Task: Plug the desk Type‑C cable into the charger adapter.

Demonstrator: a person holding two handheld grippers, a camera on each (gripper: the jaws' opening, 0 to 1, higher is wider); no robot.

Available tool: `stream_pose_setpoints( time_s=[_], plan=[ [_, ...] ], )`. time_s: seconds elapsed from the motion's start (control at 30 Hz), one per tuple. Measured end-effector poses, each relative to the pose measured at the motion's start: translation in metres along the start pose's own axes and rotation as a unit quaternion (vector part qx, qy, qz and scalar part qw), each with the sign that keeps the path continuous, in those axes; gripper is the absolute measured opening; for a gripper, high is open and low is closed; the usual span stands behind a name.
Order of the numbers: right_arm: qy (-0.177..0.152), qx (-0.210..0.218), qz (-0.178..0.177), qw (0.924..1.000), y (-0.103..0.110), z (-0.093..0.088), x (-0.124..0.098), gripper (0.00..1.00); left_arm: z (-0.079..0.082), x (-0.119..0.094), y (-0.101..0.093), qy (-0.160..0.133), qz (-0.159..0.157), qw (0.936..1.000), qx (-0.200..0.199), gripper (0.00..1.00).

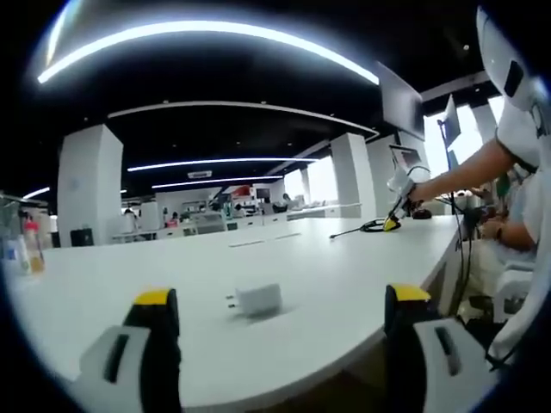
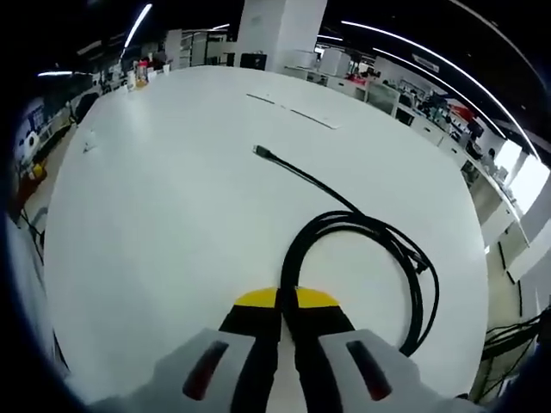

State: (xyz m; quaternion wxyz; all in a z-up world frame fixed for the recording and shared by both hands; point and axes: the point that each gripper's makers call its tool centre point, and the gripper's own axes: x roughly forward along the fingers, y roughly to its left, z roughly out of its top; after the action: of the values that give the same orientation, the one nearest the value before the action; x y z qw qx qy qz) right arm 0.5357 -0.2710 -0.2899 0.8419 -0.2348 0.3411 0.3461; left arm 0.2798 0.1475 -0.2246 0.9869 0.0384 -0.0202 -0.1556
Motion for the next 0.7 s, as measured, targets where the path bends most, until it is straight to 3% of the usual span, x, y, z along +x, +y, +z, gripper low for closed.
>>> stream_pose_setpoints(
  time_s=[0.2,0.33,0.7],
  plan=[
    [0.002,0.006,0.002,1.0000,0.014,0.001,-0.003,0.02,0.000,0.000,0.001,-0.001,0.000,1.0000,0.001,1.00],
    [0.003,0.017,0.010,0.9998,-0.002,-0.002,0.000,0.02,0.000,0.000,0.000,-0.001,0.000,1.0000,0.001,1.00],
    [0.011,0.011,0.015,0.9998,0.013,-0.001,-0.004,0.01,0.003,-0.001,-0.001,-0.004,-0.001,0.9999,0.009,1.00]
  ],
)
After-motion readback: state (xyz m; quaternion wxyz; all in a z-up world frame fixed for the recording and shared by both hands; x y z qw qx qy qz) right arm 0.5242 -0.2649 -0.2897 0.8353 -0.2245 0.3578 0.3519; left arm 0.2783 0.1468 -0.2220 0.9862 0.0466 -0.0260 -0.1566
